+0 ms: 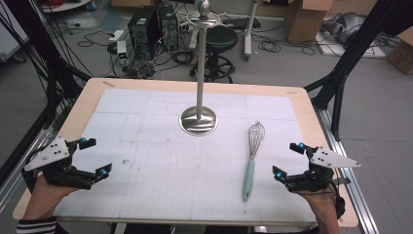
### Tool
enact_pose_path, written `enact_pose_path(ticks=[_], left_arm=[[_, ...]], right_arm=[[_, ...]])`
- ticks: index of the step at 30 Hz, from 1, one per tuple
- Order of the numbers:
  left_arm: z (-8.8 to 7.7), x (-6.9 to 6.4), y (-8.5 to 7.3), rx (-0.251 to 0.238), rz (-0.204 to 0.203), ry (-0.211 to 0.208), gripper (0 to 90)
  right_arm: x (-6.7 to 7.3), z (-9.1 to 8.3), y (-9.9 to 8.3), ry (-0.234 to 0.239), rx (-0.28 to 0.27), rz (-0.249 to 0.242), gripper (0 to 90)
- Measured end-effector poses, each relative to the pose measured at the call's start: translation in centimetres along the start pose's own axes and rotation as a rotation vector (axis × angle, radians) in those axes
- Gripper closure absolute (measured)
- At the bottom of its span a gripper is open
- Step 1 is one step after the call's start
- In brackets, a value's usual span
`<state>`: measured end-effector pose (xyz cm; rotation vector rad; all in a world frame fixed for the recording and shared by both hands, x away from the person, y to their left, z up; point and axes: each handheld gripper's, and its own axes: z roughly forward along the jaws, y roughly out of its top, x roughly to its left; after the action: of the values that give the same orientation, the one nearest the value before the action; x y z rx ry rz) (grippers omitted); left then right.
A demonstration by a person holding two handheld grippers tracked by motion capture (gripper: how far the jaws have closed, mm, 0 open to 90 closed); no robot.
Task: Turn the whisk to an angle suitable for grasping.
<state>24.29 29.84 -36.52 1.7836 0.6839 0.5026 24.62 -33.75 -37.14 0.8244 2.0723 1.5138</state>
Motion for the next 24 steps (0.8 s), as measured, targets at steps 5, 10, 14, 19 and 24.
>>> enact_pose_path(ticks=[5,10,14,19,24], left_arm=[[0.4,0.0,-0.1,0.016,0.0,0.0,1.6],[0.5,0.1,-0.4,0.027,0.006,-0.004,1.7],[0.3,0.2,-0.3,0.017,0.003,-0.007,1.7],[0.2,0.4,-0.5,0.029,0.007,-0.001,1.6],[-0.1,0.6,-0.5,0.02,0.001,0.002,1.7]], right_arm=[[-0.4,0.0,-0.2,-0.001,0.007,0.004,0.5],[-0.4,-0.1,-0.3,-0.001,0.023,-0.002,0.6],[-0.2,-0.3,0.0,0.011,0.044,-0.022,0.6],[-0.1,-0.1,0.9,0.057,0.067,-0.041,0.6],[0.3,0.3,1.8,0.086,0.155,-0.107,0.6]])
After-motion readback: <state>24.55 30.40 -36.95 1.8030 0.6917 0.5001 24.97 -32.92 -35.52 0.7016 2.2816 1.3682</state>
